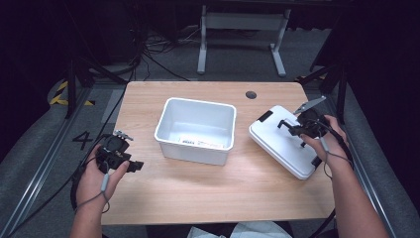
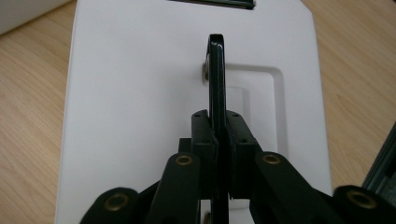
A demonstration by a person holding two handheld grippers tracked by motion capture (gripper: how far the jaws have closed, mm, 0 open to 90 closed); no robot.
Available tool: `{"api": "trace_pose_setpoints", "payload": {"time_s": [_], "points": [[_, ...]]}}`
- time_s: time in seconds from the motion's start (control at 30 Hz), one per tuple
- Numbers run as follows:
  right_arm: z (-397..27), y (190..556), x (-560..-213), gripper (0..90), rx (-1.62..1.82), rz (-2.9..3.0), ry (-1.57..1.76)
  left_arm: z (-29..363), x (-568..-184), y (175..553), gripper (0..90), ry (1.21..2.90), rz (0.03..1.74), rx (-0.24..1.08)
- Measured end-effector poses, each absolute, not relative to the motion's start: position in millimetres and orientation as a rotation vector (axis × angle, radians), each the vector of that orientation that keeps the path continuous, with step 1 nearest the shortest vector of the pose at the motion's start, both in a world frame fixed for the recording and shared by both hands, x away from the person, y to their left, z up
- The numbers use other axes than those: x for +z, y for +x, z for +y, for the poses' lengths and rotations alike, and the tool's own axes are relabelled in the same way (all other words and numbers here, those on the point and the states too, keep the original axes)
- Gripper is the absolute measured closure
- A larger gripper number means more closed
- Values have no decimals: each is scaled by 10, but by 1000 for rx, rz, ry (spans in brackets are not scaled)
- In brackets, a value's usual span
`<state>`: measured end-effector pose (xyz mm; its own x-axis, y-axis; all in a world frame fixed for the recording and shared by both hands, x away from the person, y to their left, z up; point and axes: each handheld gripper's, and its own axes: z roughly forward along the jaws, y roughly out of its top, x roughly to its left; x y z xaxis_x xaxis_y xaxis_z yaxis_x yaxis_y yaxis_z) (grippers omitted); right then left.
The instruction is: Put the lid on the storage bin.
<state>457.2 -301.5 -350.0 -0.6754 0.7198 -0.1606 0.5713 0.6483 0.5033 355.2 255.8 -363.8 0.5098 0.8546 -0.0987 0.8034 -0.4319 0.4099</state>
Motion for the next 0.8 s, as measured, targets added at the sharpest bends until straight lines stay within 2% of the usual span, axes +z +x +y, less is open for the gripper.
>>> {"api": "trace_pose_setpoints", "payload": {"time_s": [0.8], "points": [[-2819, 4519, -2761, 848, 660, 2495, 891, 2578, -3640, 3559, 428, 2345, 1370, 162]]}}
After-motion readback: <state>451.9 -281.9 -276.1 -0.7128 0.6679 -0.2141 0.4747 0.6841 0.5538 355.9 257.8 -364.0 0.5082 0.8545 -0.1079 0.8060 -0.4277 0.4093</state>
